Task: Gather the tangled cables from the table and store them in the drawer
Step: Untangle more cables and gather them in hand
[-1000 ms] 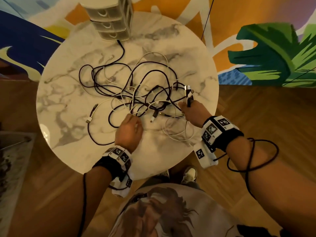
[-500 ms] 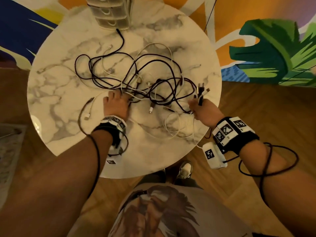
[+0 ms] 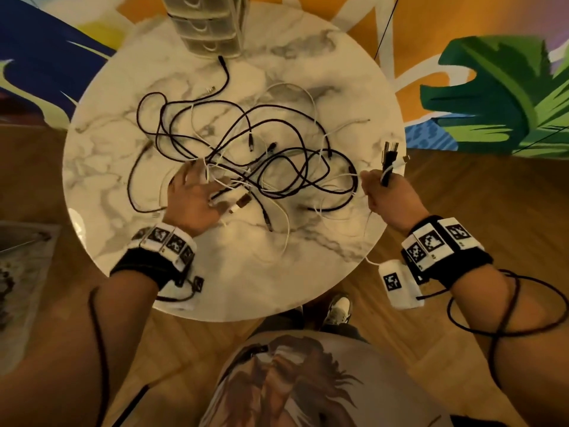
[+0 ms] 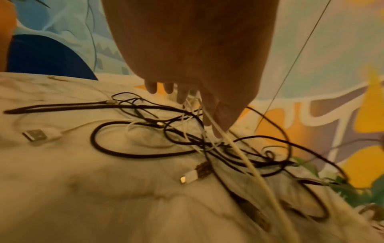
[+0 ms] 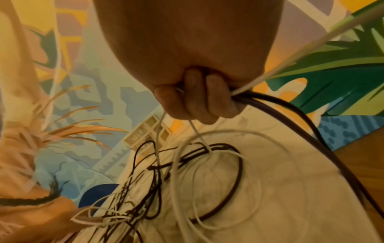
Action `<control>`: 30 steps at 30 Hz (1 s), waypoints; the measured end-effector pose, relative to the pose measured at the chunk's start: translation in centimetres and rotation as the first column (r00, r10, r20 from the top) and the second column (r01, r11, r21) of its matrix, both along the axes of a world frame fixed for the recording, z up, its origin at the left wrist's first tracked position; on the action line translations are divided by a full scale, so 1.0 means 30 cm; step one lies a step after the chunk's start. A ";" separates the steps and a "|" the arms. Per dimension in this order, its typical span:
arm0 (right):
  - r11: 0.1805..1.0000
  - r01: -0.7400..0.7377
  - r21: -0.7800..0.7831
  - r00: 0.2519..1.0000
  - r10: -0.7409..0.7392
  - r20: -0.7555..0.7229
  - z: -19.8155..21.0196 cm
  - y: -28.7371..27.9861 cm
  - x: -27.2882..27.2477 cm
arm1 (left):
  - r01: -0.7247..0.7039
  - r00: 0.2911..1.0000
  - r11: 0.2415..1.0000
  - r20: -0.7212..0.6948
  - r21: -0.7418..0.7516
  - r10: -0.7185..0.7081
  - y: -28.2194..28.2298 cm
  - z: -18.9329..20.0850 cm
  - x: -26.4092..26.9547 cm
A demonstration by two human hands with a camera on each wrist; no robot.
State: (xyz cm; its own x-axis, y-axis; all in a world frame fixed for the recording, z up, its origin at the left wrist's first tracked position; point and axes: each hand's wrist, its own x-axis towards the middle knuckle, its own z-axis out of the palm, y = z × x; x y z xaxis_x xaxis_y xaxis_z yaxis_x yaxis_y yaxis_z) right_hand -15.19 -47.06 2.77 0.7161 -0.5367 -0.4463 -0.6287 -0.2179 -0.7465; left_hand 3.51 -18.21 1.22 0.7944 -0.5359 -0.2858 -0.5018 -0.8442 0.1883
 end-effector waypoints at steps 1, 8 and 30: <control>1.000 -0.019 -0.011 1.000 0.019 0.015 0.013 0.001 0.006 | 0.011 0.999 0.998 0.035 -0.060 -0.009 -0.006 0.015 -0.037; 0.973 -0.214 -0.089 0.977 0.212 -0.034 0.118 0.065 0.052 | 0.145 0.951 0.827 -0.153 -0.544 -0.268 -0.325 0.081 -0.281; 0.983 0.010 -0.183 0.999 -0.001 0.052 0.093 -0.046 -0.028 | -0.780 0.562 0.593 -0.640 -0.200 0.524 -0.165 -0.061 -0.183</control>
